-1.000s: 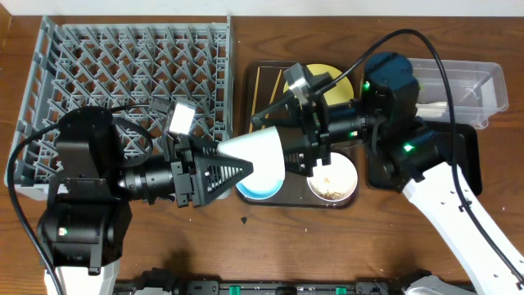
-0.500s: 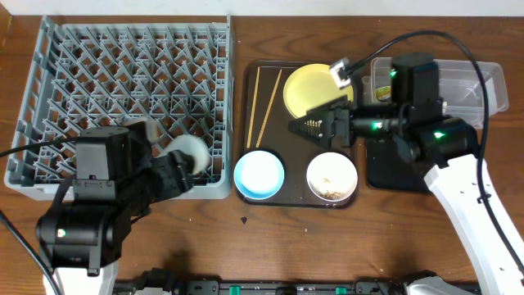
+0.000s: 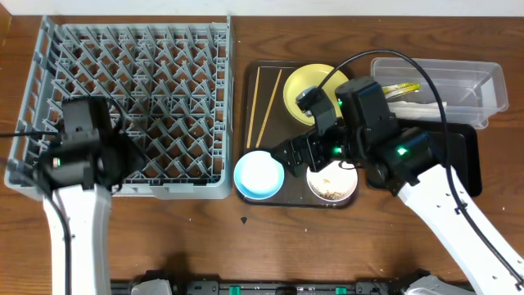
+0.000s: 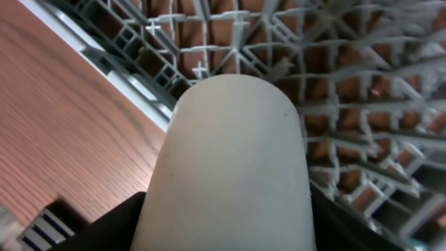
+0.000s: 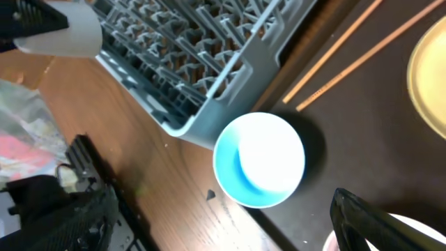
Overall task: Sort waste into correct bins and load items into the dishwasher
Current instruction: 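Place the white cup in the dish rack with the left gripper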
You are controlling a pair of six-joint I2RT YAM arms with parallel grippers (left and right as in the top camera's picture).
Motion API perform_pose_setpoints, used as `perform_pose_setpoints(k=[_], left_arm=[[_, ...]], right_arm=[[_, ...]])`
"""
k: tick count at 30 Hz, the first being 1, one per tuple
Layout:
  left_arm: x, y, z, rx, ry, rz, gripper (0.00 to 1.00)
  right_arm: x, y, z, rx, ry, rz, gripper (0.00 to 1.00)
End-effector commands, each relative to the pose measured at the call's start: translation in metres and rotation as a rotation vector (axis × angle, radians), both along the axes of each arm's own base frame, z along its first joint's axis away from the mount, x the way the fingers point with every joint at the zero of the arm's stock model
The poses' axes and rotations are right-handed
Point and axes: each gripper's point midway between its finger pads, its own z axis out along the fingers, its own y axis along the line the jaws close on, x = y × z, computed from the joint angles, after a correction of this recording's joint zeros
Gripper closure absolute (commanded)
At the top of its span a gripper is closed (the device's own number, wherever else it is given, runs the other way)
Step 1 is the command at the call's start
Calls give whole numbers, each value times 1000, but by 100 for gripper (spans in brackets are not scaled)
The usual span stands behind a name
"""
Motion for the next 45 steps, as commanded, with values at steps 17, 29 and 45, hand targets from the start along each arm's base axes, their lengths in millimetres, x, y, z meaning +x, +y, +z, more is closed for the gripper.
perform_pose_setpoints(k=[17, 29, 45], left_arm=[[25, 8, -47, -120, 116, 49, 17], [30, -85, 57, -298, -232, -506, 17], [-31, -139, 125, -196, -479, -805, 13]], right_arm=[[2, -2, 1, -32, -33, -4, 4], [12, -38, -36, -191, 142, -369, 20], [-12, -39, -152, -587, 373, -426, 46]])
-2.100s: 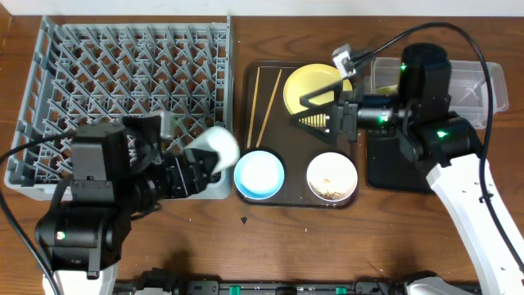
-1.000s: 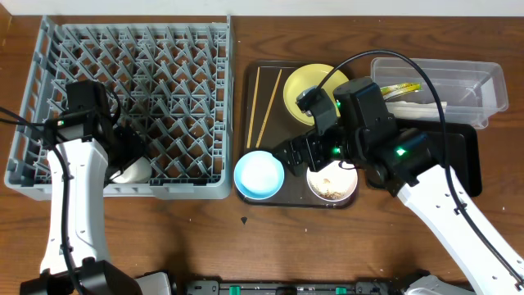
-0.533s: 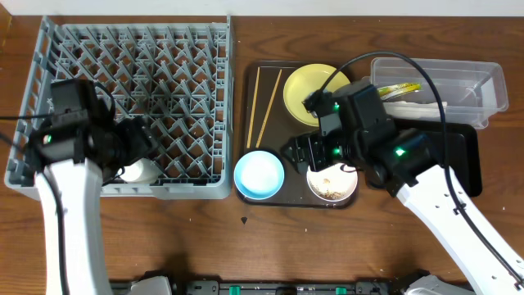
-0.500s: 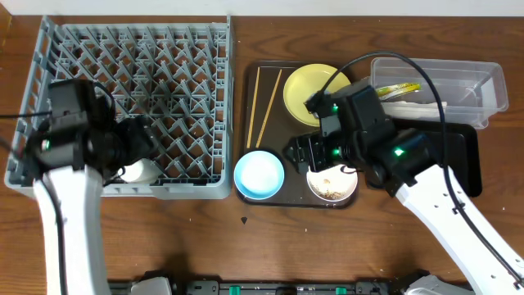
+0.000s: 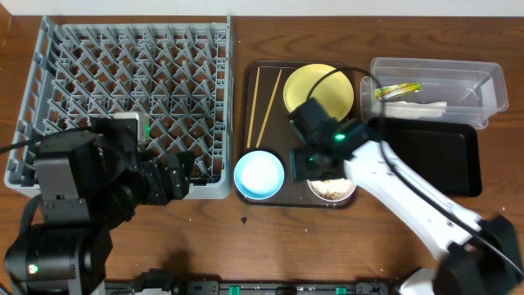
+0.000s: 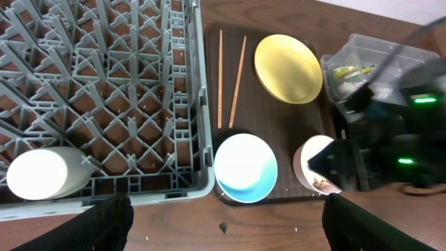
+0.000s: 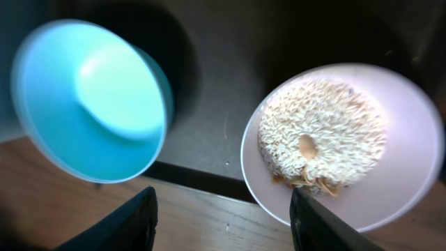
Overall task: Sort waste into correct bins and load items into the dishwasher
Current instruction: 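Place the white cup in the dish rack with the left gripper, then grasp the pink bowl of rice with the right gripper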
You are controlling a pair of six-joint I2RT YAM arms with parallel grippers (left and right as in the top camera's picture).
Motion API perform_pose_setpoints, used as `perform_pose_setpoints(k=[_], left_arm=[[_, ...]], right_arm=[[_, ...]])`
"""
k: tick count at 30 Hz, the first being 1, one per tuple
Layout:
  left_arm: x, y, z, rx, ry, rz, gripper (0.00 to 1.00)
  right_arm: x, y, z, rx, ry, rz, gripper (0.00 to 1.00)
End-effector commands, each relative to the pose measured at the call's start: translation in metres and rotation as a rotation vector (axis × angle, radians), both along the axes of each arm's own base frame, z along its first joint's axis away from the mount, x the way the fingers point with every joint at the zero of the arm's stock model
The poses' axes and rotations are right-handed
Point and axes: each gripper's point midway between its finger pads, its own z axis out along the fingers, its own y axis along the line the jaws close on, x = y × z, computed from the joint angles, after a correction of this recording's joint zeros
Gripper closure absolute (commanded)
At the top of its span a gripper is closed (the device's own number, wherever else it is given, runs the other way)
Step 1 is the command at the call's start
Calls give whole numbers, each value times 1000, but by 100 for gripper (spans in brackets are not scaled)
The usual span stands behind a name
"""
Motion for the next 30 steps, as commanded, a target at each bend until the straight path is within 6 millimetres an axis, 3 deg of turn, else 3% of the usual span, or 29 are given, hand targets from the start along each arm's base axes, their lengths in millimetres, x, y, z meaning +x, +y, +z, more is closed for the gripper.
perform_pose_setpoints(k=[1, 7, 9, 14, 17, 22, 25, 30], left_arm=[[-1, -3, 2, 4, -5, -26, 12], [2, -3, -8, 2, 46, -26, 13], [2, -3, -11, 1, 63, -26, 13], [4, -3, -16, 0, 88, -26, 13], [5, -3, -17, 0, 92, -26, 13], [5, -3, -17, 0, 91, -26, 13], [5, -3, -16, 0, 87, -26, 12], [6, -3, -16, 1, 84, -26, 12]], right_arm=[[-2, 2, -27, -94, 30, -4, 52], [-1, -10, -75, -244, 87, -29, 67], [-1, -11, -84, -258, 103, -29, 88], [5, -8, -85, -242, 81, -35, 98], [7, -11, -84, -242, 84, -45, 99], [12, -13, -58, -114, 104, -54, 99], [25, -3, -12, 154, 77, 1, 99], [49, -28, 55, 487, -25, 30, 99]])
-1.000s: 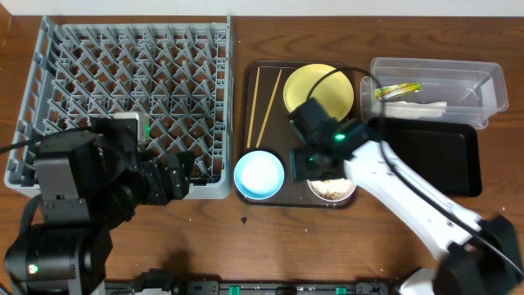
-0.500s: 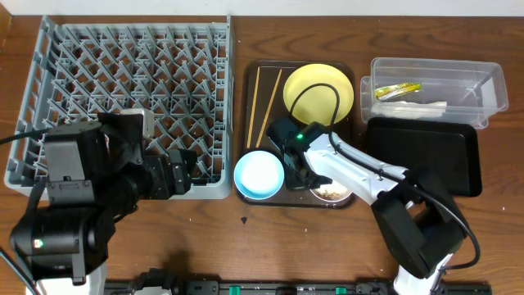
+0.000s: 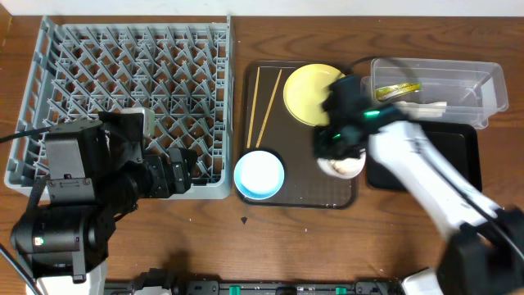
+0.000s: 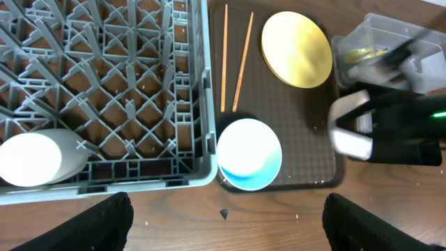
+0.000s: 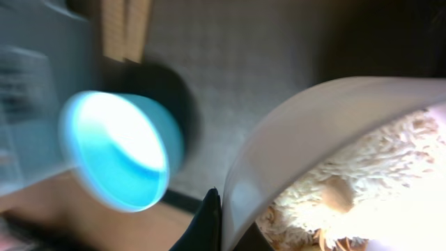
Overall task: Sort waste into correct bins and load items into the dishwasher
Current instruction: 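Grasp the pink bowl of rice with the right gripper, then tip the pink bowl over the black tray to pour out the rice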
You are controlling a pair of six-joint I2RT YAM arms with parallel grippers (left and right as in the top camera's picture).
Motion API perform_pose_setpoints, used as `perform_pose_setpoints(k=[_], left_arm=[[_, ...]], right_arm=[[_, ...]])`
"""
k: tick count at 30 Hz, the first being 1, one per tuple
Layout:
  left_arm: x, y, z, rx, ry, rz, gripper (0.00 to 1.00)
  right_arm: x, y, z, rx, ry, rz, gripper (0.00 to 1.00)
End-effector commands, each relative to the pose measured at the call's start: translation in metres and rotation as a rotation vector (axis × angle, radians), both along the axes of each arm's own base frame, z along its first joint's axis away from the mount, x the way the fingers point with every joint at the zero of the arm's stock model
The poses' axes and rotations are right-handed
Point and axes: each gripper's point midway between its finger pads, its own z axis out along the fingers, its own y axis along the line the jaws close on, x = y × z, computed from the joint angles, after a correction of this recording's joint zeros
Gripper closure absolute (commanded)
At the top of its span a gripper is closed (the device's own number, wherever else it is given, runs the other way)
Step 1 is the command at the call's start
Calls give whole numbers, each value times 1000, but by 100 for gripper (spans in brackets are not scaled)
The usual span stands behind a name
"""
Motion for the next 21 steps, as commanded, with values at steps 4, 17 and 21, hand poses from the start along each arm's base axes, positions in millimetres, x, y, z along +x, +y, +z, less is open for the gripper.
perform_pose_setpoints(k=[4, 17, 21], left_arm=[[0, -3, 2, 1, -8, -21, 12], [0, -3, 2, 1, -8, -21, 12], [0, -3, 2, 1, -7, -21, 12]], right_arm=[[10, -48, 66, 395, -57, 9, 99], [22, -149, 79, 865, -349, -158, 99], [16, -170, 55, 855, -380, -235, 99]])
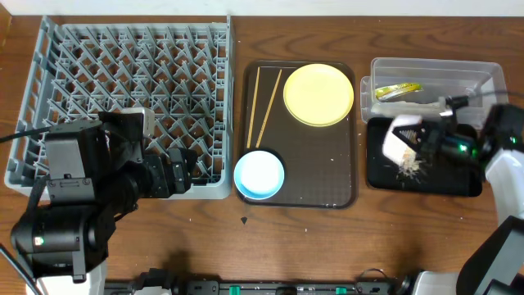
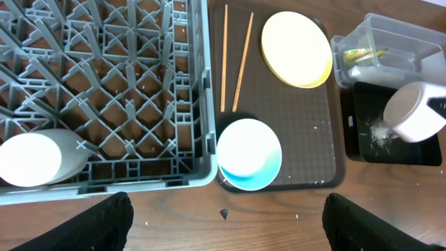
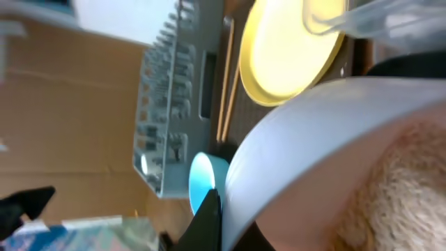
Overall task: Sort waste into correct bins and load items into the dishwasher
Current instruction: 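Tip the pink bowl over the black tray to pour out the rice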
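My right gripper (image 1: 424,144) is shut on the rim of a white bowl (image 1: 399,141) and holds it tipped on its side over the black bin (image 1: 463,179). Rice (image 1: 410,166) lies spilled in the bin under it. The bowl's wall (image 3: 293,139) and the rice inside (image 3: 411,181) fill the right wrist view. My left gripper (image 2: 226,217) hangs open above the table by the grey rack's (image 1: 49,49) front edge. A white cup (image 2: 35,159) lies in the rack's front left corner.
On the brown tray (image 1: 344,195) are a blue bowl (image 1: 259,174), a yellow plate (image 1: 318,94) and two chopsticks (image 1: 262,102). A clear bin (image 1: 434,78) holding a yellow wrapper stands behind the black bin.
My right gripper has carried the rice bowl from above the brown tray's right side to the black bin and tipped it; rice now lies in the bin. The left arm is unchanged.
First my left gripper held the white cup over the rack's front left corner, the right open above the tray. Then the cup lay in the rack, the left gripper open above. Later the right was shut on the rice bowl; now it is tipped over the black bin.
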You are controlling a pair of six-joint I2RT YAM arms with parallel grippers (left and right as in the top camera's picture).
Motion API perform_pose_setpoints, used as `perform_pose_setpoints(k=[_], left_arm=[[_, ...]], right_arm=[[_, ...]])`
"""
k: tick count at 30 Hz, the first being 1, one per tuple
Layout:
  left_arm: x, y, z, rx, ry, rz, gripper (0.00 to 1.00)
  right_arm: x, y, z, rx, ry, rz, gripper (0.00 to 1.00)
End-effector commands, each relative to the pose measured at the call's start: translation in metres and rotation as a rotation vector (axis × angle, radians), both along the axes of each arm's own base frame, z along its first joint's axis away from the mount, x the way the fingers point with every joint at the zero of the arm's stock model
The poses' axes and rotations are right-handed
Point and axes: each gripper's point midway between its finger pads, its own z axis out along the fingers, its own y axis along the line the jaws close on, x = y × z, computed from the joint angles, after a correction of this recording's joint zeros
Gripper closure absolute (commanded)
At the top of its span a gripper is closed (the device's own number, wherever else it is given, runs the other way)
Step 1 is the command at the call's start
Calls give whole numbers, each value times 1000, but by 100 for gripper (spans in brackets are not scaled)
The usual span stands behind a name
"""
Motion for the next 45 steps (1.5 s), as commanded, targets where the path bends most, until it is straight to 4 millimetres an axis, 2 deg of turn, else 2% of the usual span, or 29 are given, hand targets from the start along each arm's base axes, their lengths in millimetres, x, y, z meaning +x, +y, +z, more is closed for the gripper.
perform_pose_setpoints(k=[1, 6, 11, 17, 18, 19, 21, 24, 26, 29, 31, 32, 34, 37, 39, 40, 42, 44, 45], left_arm=[[0, -2, 1, 1, -6, -20, 12], [-1, -2, 1, 1, -4, -20, 12], [-1, -2, 1, 1, -4, -20, 12], [-3, -3, 0, 1, 6, -20, 12], [-3, -3, -1, 0, 10, -20, 12], [-4, -3, -1, 0, 11, -20, 12], [-4, -3, -1, 0, 11, -20, 12], [-3, -3, -1, 0, 11, -20, 12], [-3, -3, -1, 0, 11, -20, 12], [-4, -3, -1, 0, 11, -20, 12], [-4, -3, -1, 0, 11, -20, 12], [-4, -3, -1, 0, 12, -20, 12], [-4, -3, -1, 0, 13, -20, 12], [-4, -3, -1, 1, 12, -21, 12], [-4, -3, -1, 0, 13, -20, 12], [-4, -3, -1, 1, 11, -21, 12], [-4, -3, -1, 0, 12, -20, 12], [-4, -3, -1, 1, 14, -21, 12], [-4, -3, -1, 1, 12, -21, 12]], right_arm=[[-11, -11, 2, 110, -80, -29, 99], [-15, -27, 10, 158, -195, -56, 99], [-19, -24, 29, 236, -276, -25, 99], [-20, -23, 27, 238, -262, -28, 99], [-16, -28, 9, 153, -195, -60, 99], [-16, -29, 5, 160, -143, -78, 99], [-17, -27, 9, 181, -161, -67, 99], [-15, -34, -12, 131, -13, -135, 99], [-17, -27, 6, 193, -115, -84, 99], [-15, -30, 1, 186, -67, -108, 99], [-18, -24, 19, 245, -171, -55, 99], [-17, -26, 15, 216, -167, -62, 99], [-14, -32, -5, 167, -31, -125, 99], [-19, -22, 20, 234, -197, -43, 99], [-15, -30, -4, 157, -55, -108, 99], [-17, -29, -7, 172, -1, -126, 99], [-19, -26, -2, 186, -41, -102, 99], [-18, -33, -20, 127, 59, -155, 99], [-19, -31, -16, 159, 65, -151, 99]])
